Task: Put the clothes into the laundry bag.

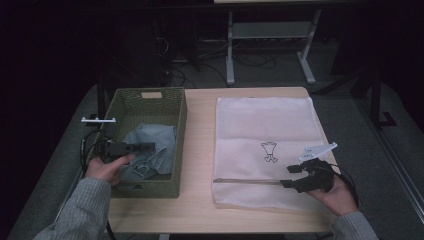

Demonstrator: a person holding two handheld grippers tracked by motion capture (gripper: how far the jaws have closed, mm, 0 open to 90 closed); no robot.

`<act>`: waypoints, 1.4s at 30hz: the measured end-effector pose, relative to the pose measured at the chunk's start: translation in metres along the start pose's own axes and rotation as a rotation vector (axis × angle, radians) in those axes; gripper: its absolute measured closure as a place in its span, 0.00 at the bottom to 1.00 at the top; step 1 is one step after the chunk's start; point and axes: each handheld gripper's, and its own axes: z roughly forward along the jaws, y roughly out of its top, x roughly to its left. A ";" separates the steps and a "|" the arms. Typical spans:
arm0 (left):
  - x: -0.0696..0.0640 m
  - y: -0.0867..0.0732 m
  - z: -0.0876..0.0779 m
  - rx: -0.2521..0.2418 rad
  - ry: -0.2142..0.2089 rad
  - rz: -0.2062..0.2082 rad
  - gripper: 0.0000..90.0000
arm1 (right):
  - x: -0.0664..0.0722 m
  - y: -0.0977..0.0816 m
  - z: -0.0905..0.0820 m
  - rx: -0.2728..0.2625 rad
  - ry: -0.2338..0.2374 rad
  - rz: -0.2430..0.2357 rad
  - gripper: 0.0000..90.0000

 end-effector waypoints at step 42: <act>0.043 0.026 0.065 0.393 0.635 -0.056 0.21 | -0.002 -0.002 0.005 0.014 0.018 -0.028 0.35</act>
